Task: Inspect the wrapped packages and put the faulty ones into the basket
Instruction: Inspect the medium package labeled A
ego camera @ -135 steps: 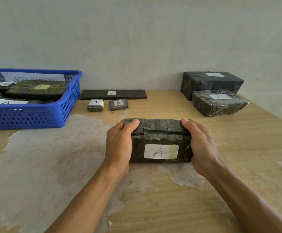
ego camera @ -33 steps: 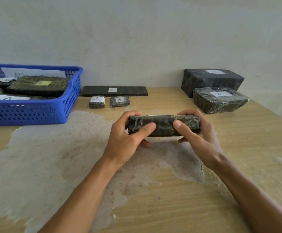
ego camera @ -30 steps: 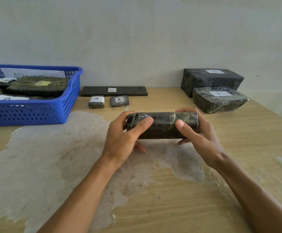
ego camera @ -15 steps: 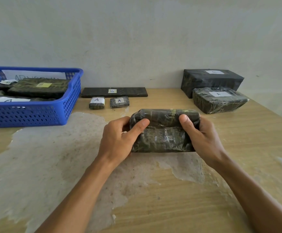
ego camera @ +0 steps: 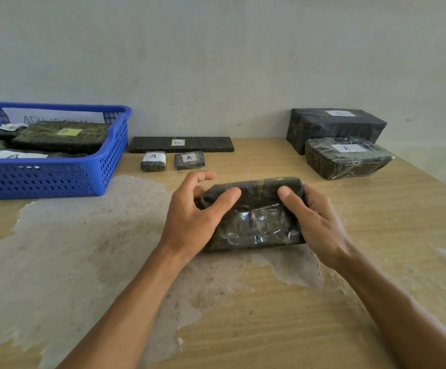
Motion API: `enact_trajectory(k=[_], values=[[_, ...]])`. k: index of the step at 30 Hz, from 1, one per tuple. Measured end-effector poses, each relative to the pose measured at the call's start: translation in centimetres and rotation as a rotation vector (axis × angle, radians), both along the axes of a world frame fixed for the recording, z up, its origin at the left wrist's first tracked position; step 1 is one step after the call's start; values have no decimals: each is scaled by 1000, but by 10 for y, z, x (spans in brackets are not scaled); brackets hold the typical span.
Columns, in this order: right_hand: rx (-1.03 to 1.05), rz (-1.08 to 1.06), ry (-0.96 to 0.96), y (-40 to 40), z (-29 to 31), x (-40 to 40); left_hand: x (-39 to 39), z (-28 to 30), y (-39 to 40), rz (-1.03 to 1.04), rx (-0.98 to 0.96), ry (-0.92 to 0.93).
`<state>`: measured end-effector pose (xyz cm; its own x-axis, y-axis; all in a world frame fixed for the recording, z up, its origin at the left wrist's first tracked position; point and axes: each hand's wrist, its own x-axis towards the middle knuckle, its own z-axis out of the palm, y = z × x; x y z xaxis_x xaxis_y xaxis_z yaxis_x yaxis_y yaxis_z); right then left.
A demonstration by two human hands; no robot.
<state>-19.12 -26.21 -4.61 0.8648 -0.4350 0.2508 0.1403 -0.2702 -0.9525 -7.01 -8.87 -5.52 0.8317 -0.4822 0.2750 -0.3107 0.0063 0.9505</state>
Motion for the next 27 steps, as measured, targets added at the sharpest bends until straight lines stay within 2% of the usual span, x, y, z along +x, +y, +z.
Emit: enact_trajectory(k=[3,7,12,18,23,27], values=[[-53,-5,-9,6,-3,1,-4,3,-1,28,-28,-94],[-21,-40,-27,10,2,-2,-8,5,-2,14,-44,-153],[-153,-191,-23,12,1,-1,-18,3,-6,-9,-24,-198],[-233,-235,-5,15,0,1,-20,1,-6,11,9,-222],[-149,-127,-34,12,3,-1,-21,2,-6,32,7,-196],[-134,-156,-42,9,3,0,-18,3,-5,16,71,-165]])
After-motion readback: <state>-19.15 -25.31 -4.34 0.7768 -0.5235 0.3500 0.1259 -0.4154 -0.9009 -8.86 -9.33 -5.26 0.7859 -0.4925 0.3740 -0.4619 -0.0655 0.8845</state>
